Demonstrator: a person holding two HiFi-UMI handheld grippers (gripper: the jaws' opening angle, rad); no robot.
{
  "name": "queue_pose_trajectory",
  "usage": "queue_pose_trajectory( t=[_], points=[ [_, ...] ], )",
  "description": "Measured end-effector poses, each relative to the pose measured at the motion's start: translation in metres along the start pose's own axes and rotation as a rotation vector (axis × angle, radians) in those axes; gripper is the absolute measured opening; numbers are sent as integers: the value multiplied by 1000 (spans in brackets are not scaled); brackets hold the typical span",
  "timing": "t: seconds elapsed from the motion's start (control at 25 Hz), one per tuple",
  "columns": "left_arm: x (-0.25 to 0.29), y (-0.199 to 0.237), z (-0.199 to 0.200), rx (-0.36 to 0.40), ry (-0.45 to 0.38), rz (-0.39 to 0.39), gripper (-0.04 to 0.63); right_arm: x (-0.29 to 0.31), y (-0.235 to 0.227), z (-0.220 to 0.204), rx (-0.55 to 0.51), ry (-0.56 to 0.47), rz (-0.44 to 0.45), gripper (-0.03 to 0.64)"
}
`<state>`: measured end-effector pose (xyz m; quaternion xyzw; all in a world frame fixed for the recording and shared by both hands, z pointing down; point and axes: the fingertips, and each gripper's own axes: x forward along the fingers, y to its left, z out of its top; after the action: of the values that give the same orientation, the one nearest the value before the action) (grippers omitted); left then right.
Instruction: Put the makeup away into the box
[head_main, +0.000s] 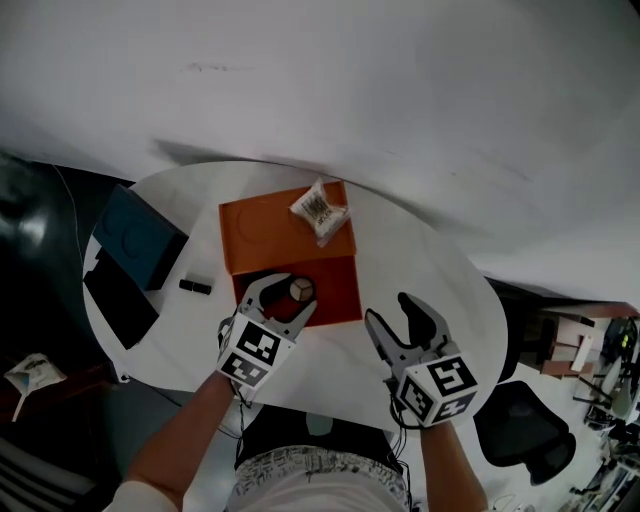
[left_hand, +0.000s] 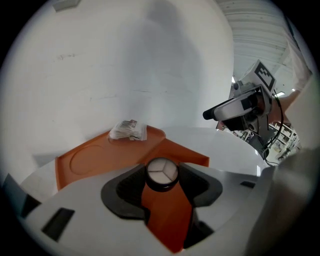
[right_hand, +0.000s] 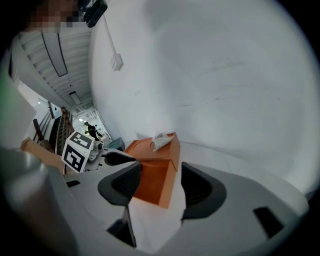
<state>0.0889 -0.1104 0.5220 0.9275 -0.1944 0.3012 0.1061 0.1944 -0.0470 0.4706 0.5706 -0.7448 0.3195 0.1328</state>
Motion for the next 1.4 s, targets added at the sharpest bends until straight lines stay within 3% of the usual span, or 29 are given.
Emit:
queue_pose_trajectory(
  t=[0.48, 1.4],
  points=[
    [52, -21, -8, 16, 85, -78, 235, -13, -45, -18, 71, 15, -59, 261],
    [92, -31, -17, -3, 258, -86, 235, -20, -61, -33, 102, 36, -32, 258]
  ],
)
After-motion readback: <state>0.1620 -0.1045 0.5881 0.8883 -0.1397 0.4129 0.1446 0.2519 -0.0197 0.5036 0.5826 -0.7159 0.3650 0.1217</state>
